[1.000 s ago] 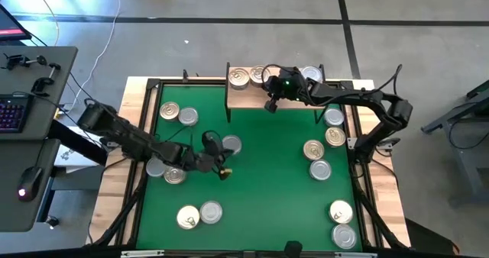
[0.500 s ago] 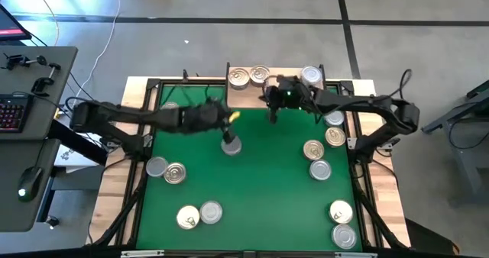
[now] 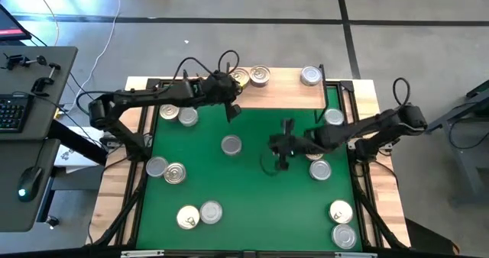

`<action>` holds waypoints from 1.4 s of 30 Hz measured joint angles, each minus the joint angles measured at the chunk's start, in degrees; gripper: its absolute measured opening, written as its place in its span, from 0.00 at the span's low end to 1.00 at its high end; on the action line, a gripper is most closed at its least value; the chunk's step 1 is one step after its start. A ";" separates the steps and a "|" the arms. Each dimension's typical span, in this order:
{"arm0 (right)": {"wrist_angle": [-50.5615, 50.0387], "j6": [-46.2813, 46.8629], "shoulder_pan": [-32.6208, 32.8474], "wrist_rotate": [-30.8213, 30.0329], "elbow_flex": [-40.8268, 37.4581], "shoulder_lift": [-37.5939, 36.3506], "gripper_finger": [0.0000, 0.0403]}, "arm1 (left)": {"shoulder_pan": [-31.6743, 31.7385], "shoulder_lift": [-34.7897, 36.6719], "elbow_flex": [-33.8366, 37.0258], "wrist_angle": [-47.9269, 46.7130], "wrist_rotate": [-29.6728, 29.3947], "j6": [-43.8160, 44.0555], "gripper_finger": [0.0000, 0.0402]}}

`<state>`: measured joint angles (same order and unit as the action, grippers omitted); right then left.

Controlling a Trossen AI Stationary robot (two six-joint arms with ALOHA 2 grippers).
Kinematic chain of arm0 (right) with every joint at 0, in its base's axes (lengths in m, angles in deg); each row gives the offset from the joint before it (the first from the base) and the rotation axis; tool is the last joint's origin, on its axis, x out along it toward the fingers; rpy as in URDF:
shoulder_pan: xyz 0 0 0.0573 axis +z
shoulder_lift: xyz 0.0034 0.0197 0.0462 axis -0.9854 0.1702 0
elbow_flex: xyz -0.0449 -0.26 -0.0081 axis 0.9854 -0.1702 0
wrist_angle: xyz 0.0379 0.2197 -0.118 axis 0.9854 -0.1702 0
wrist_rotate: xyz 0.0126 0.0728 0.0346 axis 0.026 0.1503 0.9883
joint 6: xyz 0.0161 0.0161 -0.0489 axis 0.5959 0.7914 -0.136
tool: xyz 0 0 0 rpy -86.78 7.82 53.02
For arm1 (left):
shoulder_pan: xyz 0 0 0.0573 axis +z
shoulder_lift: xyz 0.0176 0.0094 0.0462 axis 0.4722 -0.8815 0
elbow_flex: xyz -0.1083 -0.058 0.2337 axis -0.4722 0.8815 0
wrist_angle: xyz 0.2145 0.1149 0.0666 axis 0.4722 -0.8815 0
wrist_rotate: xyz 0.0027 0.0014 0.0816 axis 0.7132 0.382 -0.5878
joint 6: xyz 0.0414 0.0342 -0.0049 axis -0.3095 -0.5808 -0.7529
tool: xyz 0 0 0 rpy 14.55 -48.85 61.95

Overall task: Stack canned seafood by type on shelf
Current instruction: Put the green tuna can on the shelf

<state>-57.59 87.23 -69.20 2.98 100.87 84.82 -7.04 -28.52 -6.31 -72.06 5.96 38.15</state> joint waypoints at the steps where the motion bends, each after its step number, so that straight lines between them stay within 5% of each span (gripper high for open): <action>1: 0.03 1.03 1.43 -0.38 -0.23 0.00 0.01 | 0.34 -0.27 0.03 -0.08 -0.01 -0.08 0.00; 14: -0.31 7.55 11.68 -5.08 -0.31 0.02 0.01 | 4.09 -2.47 0.08 4.56 -0.19 -1.12 0.00; 32: 0.93 5.67 12.68 -5.40 -1.69 0.02 0.01 | 0.46 2.26 0.05 1.23 -1.87 0.06 0.00; 35: 6.96 4.97 12.67 -5.39 -6.21 0.02 0.01 | -2.42 4.07 0.05 -1.65 -3.93 1.32 0.00; 42: 40.15 5.81 11.55 -2.74 -20.79 0.20 0.01 | -13.54 5.63 0.05 -9.17 -15.07 5.14 0.00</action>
<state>-17.44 93.04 -57.66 0.24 80.08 85.02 -20.58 -22.89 -6.26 -81.23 -9.10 43.30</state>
